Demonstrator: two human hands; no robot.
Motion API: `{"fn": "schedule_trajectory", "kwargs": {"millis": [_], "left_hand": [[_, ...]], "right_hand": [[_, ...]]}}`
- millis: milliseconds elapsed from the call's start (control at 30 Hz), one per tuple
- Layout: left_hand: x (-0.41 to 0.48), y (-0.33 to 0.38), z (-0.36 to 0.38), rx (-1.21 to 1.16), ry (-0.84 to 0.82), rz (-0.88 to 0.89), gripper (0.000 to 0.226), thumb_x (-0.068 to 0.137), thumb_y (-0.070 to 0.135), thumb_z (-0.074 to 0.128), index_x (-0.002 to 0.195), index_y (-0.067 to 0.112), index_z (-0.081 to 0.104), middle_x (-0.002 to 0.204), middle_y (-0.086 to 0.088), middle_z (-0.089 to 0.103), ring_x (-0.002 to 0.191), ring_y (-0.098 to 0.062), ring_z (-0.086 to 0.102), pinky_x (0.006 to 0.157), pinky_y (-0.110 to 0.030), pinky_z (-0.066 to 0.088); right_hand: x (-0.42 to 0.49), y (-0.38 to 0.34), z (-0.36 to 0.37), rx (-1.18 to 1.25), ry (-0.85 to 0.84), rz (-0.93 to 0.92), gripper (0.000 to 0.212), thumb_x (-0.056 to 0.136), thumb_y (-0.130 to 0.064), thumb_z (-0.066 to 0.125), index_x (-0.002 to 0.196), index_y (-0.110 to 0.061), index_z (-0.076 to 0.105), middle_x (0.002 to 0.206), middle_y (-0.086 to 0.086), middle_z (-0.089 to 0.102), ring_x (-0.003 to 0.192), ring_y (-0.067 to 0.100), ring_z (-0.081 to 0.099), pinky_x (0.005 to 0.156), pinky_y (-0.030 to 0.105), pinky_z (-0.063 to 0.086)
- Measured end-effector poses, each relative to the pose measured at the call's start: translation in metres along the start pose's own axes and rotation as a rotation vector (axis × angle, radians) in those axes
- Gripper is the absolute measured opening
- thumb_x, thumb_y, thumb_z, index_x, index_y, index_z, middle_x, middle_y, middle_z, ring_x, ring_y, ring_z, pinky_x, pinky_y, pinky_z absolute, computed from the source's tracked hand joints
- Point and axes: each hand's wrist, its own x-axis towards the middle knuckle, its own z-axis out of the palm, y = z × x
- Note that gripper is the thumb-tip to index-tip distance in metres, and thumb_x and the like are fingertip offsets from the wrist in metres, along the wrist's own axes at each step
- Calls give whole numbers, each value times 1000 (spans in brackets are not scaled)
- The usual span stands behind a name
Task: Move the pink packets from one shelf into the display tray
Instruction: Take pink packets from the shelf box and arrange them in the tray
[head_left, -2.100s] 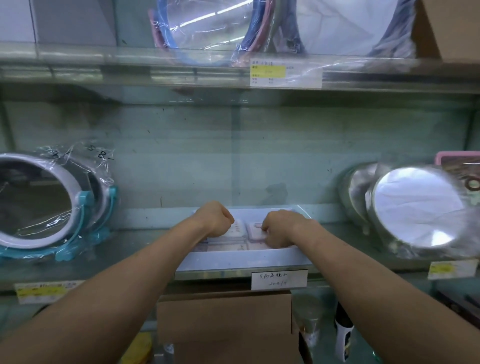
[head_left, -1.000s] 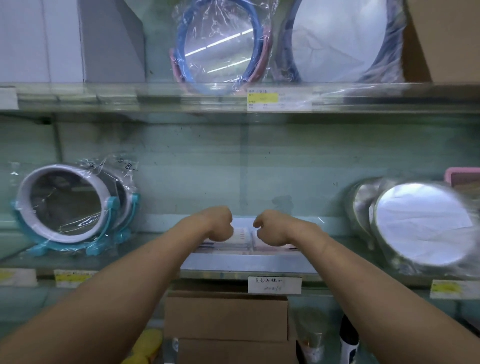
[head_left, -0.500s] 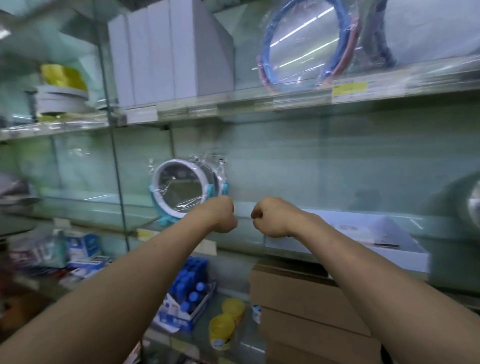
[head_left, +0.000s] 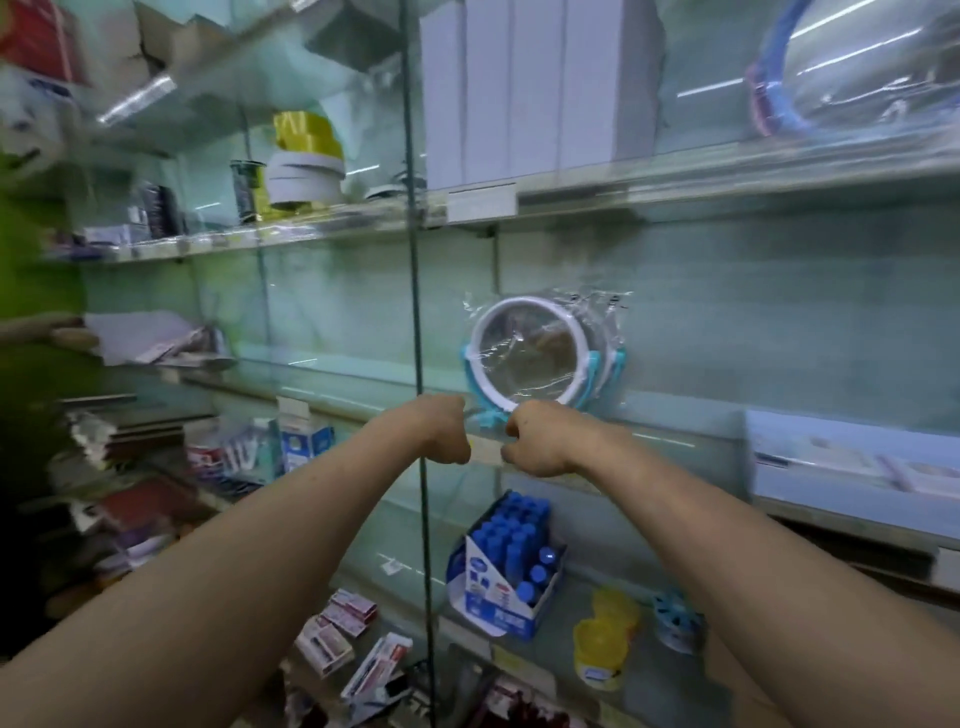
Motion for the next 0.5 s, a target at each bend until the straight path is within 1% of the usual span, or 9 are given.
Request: {"fn": "schedule_trajectory", "kwargs": {"millis": [33, 100, 133, 233, 267, 333, 367, 433, 500], "left_hand": [[1, -16, -1, 6, -1, -12, 67, 87, 23, 63, 145, 8, 33, 145, -11, 43, 127, -26, 47, 101, -33, 42], [4, -49, -2, 19, -3, -28, 64, 86, 23, 63, 142, 7, 37, 143, -11, 44, 128, -28, 45, 104, -36, 41], [6, -65, -2, 23, -7, -39, 63, 86, 22, 63, 142, 7, 38, 143, -11, 45, 129, -28, 45, 104, -37, 40], [9, -108, -3, 26, -17, -75, 68, 83, 25, 64, 143, 10, 35, 142, -10, 46, 124, -27, 48, 102, -40, 43], [11, -121, -4, 28, -18, -80, 69, 83, 25, 64, 143, 10, 34, 141, -10, 46, 123, -27, 49, 101, -40, 44], [15, -146, -4, 25, -26, -87, 71, 84, 26, 64, 145, 10, 31, 143, -11, 44, 125, -27, 48, 103, -40, 43], [17, -158, -5, 24, -28, -92, 73, 84, 28, 64, 146, 11, 30, 144, -11, 42, 127, -28, 45, 104, -40, 42], [20, -179, -4, 33, -22, -91, 76, 84, 32, 64, 147, 13, 27, 146, -11, 39, 132, -27, 40, 106, -41, 39], [24, -199, -4, 40, -21, -86, 77, 84, 34, 64, 148, 14, 25, 147, -10, 39, 135, -26, 36, 107, -42, 38]], "right_hand": [[6, -15, 2, -5, -4, -7, 13, 89, -22, 52, 89, -9, 57, 105, 13, 61, 94, 31, 56, 71, 28, 39], [16, -44, 5, -11, 0, -15, 15, 90, -20, 50, 79, -11, 50, 86, 9, 53, 84, 29, 49, 68, 28, 36], [23, -57, 7, -14, 4, -15, 15, 91, -20, 50, 79, -12, 49, 83, 7, 49, 83, 28, 48, 67, 28, 36], [45, -93, 16, -21, 18, -20, 11, 89, -19, 50, 82, -11, 53, 90, 8, 55, 85, 30, 53, 69, 29, 42], [52, -104, 19, -14, 21, -20, 9, 89, -19, 51, 88, -12, 56, 97, 8, 58, 88, 29, 54, 71, 30, 44], [64, -124, 23, -13, 24, -15, 19, 89, -20, 51, 105, -12, 59, 101, 7, 56, 87, 28, 51, 70, 28, 41], [69, -133, 26, -10, 24, -17, 18, 90, -19, 50, 104, -12, 58, 97, 7, 53, 84, 27, 49, 69, 28, 38], [81, -150, 30, -4, 25, -14, 7, 90, -19, 49, 89, -13, 52, 92, 5, 48, 83, 26, 48, 67, 28, 37], [95, -166, 35, 9, 22, -1, 21, 90, -19, 49, 72, -14, 41, 85, 4, 47, 81, 27, 47, 61, 28, 36]]}}
